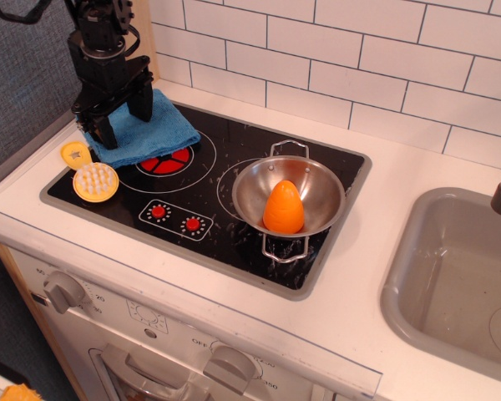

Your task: Move the blue towel between the yellow brush and the colander

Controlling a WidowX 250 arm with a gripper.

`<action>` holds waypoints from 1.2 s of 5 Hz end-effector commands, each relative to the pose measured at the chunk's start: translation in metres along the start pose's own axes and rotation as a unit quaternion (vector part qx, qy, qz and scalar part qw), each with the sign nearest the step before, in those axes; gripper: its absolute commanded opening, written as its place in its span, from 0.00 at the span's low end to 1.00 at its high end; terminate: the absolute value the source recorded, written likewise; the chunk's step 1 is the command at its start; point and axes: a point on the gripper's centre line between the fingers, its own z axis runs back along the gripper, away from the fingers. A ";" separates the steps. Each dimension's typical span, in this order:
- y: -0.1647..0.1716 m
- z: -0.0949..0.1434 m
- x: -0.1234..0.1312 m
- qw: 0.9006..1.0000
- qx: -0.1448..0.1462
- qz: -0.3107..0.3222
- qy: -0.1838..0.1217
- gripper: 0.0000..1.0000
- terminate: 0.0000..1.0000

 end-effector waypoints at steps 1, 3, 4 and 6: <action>-0.003 -0.001 -0.025 1.000 0.010 -0.017 -0.003 1.00 0.00; 0.009 0.006 -0.071 1.000 0.005 -0.021 0.012 1.00 0.00; 0.016 0.013 -0.096 0.999 0.008 -0.028 0.014 1.00 0.00; 0.031 0.024 -0.143 0.999 0.020 -0.032 0.001 1.00 0.00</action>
